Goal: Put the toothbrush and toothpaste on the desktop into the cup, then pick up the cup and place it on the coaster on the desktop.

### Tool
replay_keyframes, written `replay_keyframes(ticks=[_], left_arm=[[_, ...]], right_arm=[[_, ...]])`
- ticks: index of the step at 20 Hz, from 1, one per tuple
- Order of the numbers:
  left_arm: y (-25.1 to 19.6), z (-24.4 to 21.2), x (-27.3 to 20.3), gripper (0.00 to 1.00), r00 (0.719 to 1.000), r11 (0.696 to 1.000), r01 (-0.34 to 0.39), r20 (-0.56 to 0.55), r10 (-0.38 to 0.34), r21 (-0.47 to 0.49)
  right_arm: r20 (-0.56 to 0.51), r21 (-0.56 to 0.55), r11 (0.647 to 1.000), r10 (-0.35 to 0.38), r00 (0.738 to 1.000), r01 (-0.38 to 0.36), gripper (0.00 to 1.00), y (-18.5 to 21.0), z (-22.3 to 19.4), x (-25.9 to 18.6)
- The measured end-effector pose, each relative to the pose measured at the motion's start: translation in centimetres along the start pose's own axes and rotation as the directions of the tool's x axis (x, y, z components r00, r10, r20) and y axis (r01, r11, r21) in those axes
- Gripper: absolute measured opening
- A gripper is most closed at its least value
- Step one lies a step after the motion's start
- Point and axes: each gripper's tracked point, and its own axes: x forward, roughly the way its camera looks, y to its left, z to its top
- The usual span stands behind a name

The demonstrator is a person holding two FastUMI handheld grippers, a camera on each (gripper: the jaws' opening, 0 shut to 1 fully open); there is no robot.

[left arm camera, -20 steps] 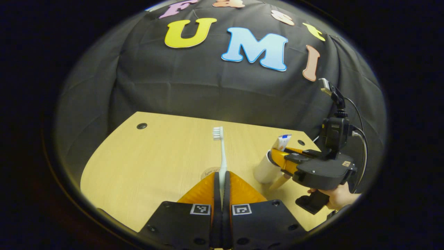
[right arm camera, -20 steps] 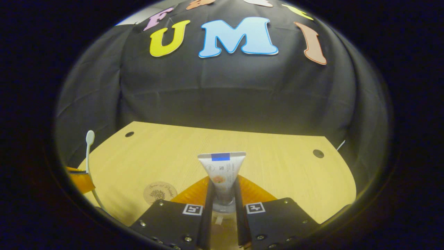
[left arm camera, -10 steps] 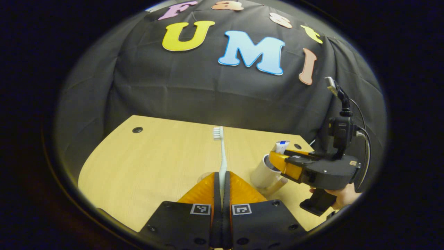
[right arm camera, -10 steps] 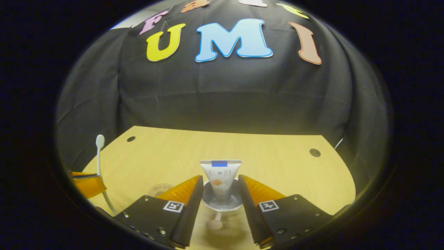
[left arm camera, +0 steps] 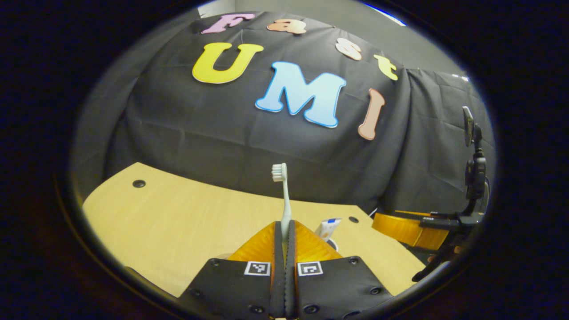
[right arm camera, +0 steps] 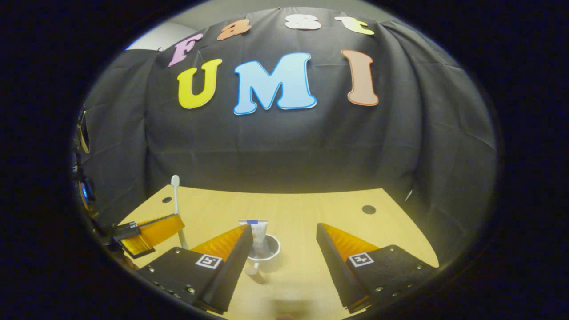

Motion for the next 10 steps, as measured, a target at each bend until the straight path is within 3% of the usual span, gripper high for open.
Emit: replay_keyframes(ticks=[6, 10], left_arm=[[-4.4, 2.8, 3.0, 0.07, 0.977, 0.988, 0.138, 0.171, -0.125, -0.068], [-4.4, 2.4, 5.1, 0.07, 0.968, 0.984, 0.135, 0.227, -0.105, -0.119]], right_arm=[[-0.049, 0.053, 0.996, -0.075, 0.996, 0.078, 0.88, -3.1, -2.4, -3.9], [-0.088, 0.06, 0.994, -0.091, 0.992, 0.096, 0.88, -4.2, -3.9, -5.5]])
